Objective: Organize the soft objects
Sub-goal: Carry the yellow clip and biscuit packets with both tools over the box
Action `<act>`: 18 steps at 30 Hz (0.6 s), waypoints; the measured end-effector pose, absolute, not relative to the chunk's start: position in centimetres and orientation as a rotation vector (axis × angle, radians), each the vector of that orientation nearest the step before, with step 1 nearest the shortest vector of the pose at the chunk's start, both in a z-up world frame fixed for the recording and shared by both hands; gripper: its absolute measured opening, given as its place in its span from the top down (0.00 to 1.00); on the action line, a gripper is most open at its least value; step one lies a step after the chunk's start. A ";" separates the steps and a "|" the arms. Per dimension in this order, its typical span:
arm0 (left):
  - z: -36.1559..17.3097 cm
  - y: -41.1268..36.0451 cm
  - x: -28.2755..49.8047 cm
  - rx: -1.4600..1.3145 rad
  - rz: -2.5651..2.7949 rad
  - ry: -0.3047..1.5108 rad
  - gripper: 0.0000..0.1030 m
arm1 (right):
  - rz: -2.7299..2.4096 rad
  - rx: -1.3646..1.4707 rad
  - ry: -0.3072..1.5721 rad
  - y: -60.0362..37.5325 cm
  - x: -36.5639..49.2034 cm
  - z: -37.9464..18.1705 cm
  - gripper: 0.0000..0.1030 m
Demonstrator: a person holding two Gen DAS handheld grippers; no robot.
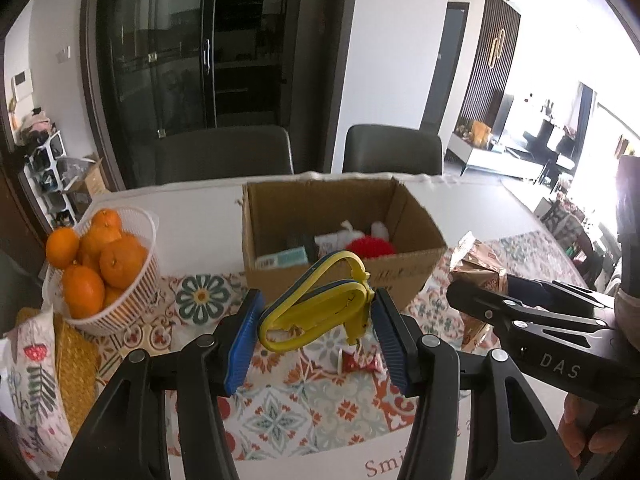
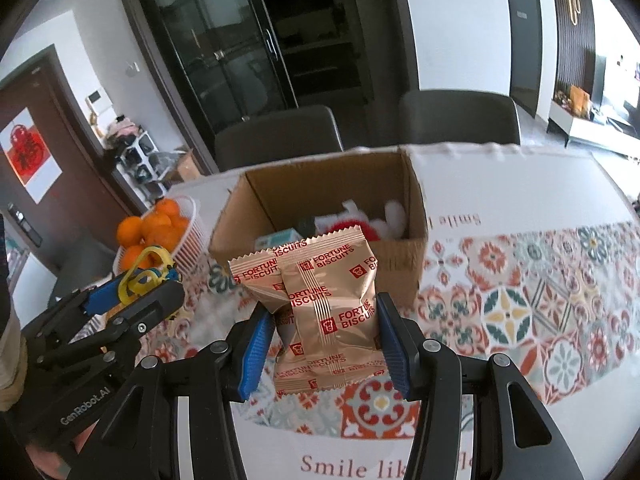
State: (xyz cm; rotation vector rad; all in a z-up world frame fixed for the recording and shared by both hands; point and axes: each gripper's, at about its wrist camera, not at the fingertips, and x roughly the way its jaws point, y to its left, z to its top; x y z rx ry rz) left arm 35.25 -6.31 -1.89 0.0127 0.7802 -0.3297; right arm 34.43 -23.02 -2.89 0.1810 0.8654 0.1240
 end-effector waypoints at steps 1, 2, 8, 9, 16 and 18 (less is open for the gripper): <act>-1.6 -6.2 35.5 0.009 -0.333 0.774 0.47 | 0.126 0.179 0.857 -23.0 34.6 -2.6 0.50; -1.3 -6.2 35.6 0.007 -0.335 0.770 0.47 | 0.128 0.177 0.849 -23.0 34.8 -2.3 0.50; 0.0 -6.7 37.1 0.016 -0.342 0.747 0.47 | 0.141 0.173 0.819 -23.1 36.3 -0.7 0.50; 0.2 -6.7 37.3 0.017 -0.341 0.744 0.47 | 0.141 0.170 0.814 -23.1 36.7 -0.5 0.50; 0.8 -7.1 40.2 0.025 -0.338 0.749 0.47 | 0.152 0.161 0.817 -23.6 40.1 -0.2 0.50; 0.7 -7.2 41.3 0.027 -0.336 0.757 0.47 | 0.152 0.163 0.825 -23.8 41.4 -0.4 0.50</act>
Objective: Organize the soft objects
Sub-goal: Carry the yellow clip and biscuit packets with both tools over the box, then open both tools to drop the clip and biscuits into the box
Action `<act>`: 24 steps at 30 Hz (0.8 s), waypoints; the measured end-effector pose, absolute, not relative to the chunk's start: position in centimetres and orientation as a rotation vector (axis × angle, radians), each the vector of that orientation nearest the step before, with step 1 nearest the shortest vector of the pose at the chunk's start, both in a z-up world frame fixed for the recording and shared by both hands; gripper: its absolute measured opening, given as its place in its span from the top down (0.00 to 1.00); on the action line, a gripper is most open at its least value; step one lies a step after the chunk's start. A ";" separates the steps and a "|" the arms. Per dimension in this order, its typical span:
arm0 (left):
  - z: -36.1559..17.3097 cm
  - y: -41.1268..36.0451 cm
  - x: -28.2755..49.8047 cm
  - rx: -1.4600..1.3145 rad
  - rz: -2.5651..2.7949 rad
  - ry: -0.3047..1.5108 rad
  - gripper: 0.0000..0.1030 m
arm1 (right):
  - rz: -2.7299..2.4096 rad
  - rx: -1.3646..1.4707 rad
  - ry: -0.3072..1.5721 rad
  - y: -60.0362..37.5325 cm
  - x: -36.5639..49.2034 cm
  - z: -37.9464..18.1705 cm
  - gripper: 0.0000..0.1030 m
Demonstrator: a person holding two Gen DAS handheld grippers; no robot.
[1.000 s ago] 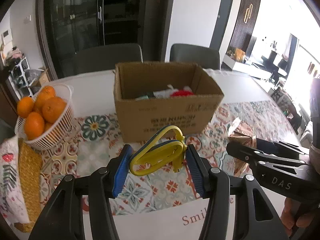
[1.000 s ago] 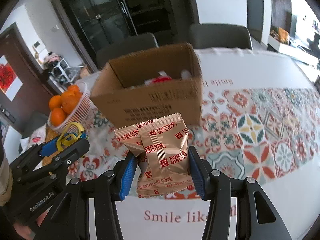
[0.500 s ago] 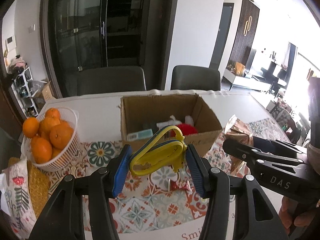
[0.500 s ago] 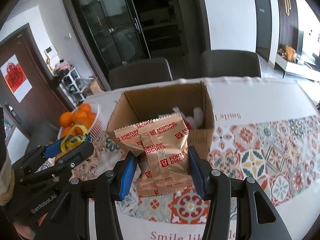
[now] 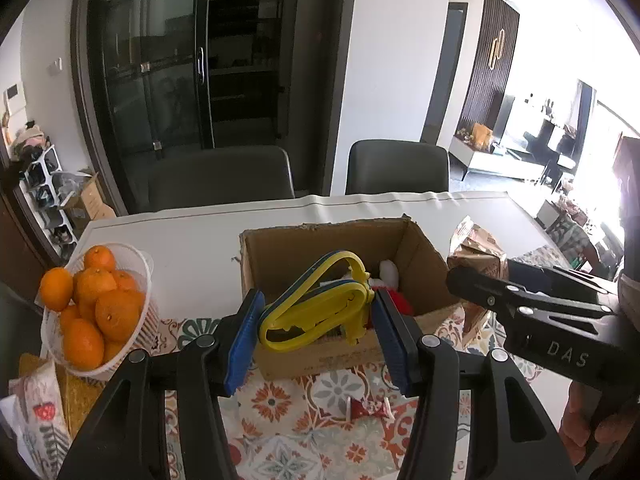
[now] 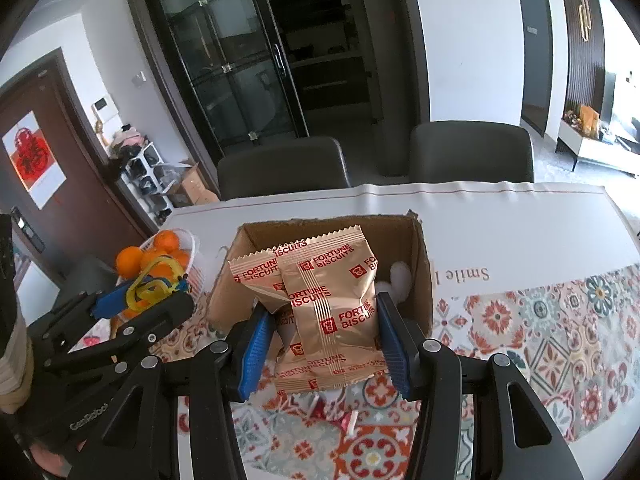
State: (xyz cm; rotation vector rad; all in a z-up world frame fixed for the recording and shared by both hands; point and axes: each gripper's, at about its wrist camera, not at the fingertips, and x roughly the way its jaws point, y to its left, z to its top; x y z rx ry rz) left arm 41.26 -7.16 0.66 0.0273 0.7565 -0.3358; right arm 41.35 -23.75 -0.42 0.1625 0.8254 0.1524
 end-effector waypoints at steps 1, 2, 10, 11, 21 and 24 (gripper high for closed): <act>0.5 -7.2 41.9 0.029 -0.335 0.762 0.47 | 0.154 0.162 0.832 -23.8 41.9 -0.5 0.50; 0.5 -7.3 42.4 0.029 -0.338 0.767 0.47 | 0.157 0.162 0.840 -23.9 42.5 -0.6 0.50; -1.1 -7.9 46.7 0.035 -0.345 0.836 0.47 | 0.168 0.130 0.912 -24.0 47.1 -2.4 0.50; -1.4 -8.0 47.1 0.039 -0.344 0.844 0.47 | 0.171 0.130 0.921 -24.1 47.6 -2.6 0.50; -3.5 -8.9 51.0 0.071 -0.333 0.924 0.46 | 0.211 0.158 1.005 -24.3 51.9 -5.3 0.49; -4.3 -9.2 51.8 0.074 -0.327 0.954 0.44 | 0.188 0.164 1.016 -24.5 52.7 -5.8 0.32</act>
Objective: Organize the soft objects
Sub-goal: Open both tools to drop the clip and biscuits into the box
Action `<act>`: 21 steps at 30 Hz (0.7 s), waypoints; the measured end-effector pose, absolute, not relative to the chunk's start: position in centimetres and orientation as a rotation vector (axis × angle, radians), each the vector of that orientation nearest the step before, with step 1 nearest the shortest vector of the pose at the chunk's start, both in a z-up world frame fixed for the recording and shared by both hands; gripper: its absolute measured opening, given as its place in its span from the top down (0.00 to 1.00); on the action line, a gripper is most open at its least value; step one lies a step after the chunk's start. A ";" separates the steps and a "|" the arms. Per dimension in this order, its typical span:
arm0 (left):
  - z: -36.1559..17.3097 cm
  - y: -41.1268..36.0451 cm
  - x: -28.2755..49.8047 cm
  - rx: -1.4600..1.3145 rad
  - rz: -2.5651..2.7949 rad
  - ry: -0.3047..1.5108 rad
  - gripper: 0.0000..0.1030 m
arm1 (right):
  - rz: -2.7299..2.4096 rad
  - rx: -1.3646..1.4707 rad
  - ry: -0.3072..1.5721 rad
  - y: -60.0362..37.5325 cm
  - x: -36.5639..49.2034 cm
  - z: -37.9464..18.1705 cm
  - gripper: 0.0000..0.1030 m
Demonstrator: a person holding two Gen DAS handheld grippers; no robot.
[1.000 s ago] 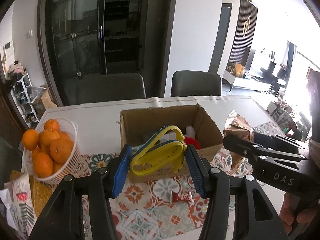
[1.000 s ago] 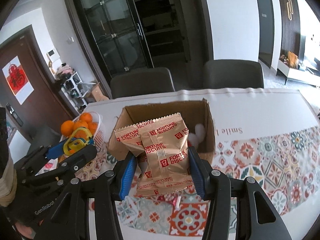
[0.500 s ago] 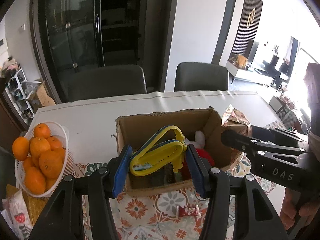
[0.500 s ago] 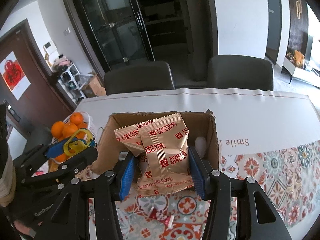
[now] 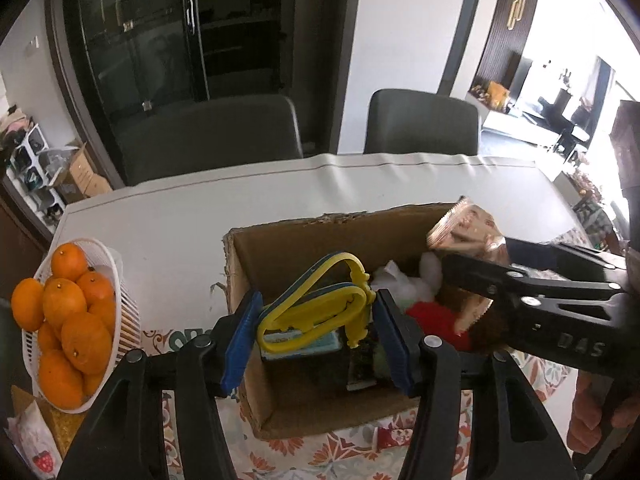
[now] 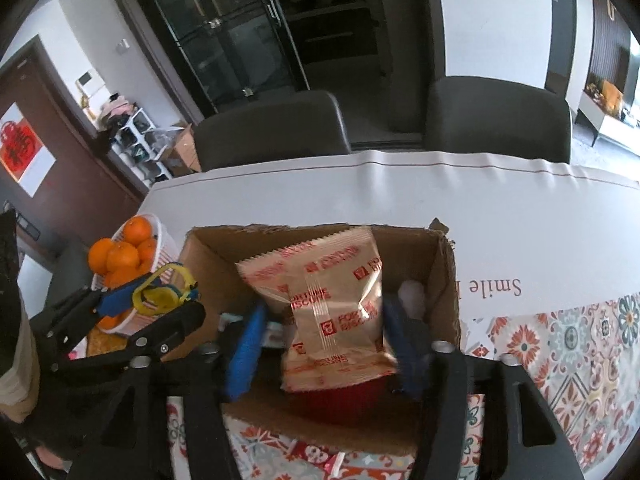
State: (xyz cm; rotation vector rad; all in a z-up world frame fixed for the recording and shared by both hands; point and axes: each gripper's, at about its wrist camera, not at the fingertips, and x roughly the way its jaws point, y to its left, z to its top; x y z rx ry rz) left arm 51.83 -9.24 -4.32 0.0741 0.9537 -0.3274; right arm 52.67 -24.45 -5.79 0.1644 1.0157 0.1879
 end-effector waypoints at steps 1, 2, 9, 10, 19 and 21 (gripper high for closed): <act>-4.6 -9.3 52.1 0.075 -0.319 0.961 0.40 | 0.178 0.157 1.012 -24.4 52.6 -5.8 0.25; -4.9 -9.3 52.3 0.077 -0.313 0.971 0.38 | 0.169 0.150 1.001 -24.4 52.6 -5.8 0.23; -5.0 -9.1 51.8 0.108 -0.257 0.952 0.31 | 0.092 0.126 0.966 -24.6 51.3 -5.0 0.23; -4.7 -8.9 51.6 0.110 -0.253 0.943 0.31 | 0.085 0.130 0.959 -24.6 50.9 -4.8 0.23; -2.6 -7.0 48.3 0.108 -0.157 0.859 0.20 | 0.043 0.140 0.892 -24.2 47.1 -3.1 0.23; -2.3 -6.4 47.4 0.095 -0.147 0.848 0.20 | 0.036 0.136 0.877 -23.9 46.1 -2.9 0.23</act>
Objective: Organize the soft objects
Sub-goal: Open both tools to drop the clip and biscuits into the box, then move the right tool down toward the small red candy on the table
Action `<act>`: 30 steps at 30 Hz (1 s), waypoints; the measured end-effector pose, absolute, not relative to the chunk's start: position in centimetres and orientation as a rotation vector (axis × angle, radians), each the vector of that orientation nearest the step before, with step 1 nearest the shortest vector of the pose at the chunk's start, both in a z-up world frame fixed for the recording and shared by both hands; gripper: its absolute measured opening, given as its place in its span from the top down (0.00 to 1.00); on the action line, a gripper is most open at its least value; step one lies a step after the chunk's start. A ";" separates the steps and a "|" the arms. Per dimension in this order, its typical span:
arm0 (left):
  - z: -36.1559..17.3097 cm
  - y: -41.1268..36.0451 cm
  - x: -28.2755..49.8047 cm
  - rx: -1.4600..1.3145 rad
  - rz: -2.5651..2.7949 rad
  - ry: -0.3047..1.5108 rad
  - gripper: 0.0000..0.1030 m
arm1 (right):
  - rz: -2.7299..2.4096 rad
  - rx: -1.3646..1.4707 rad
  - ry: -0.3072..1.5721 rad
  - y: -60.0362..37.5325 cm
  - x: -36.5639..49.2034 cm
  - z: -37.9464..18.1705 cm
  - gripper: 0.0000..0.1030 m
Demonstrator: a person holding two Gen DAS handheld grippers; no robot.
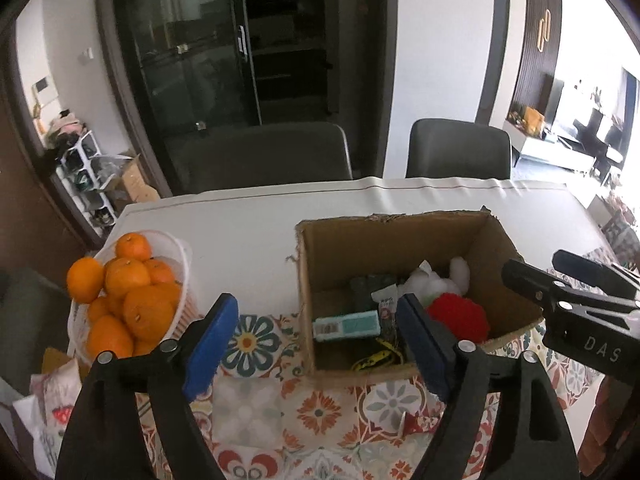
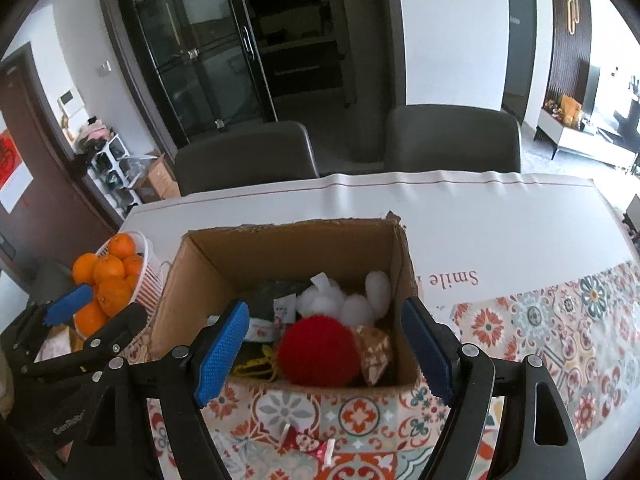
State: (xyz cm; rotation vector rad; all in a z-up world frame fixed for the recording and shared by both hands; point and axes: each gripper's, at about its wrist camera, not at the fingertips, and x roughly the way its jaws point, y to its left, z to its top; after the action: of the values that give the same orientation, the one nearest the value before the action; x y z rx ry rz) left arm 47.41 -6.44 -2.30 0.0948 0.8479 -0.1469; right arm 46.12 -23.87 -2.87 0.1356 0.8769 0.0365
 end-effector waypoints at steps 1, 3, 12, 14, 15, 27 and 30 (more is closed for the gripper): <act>-2.2 -6.2 46.9 0.089 -0.139 0.844 0.19 | 0.037 0.131 0.867 -23.6 45.5 -2.8 0.23; -2.1 -5.6 46.0 0.082 -0.128 0.838 0.16 | 0.033 0.119 0.854 -23.2 44.5 -2.7 0.23; -3.3 -3.8 41.8 0.084 -0.071 0.840 0.11 | 0.060 0.064 0.854 -21.6 40.8 -3.4 0.23; -3.7 -3.6 41.1 0.072 -0.061 0.852 0.11 | 0.077 0.053 0.863 -21.5 40.3 -3.8 0.23; -3.9 -3.5 40.7 0.063 -0.058 0.860 0.11 | 0.084 0.046 0.867 -21.4 40.1 -3.9 0.23; -7.5 -3.6 37.3 0.042 0.020 0.943 0.09 | 0.180 -0.040 0.996 -21.0 38.7 -8.3 0.23; -8.7 -3.6 36.6 0.022 0.034 0.975 0.09 | 0.196 -0.102 1.033 -20.9 38.6 -9.6 0.23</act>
State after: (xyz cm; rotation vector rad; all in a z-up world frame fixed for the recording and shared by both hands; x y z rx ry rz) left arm 36.60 -3.64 -8.67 0.0223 0.9747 0.0338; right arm 38.55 -20.86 -9.60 -0.1016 1.0327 0.1961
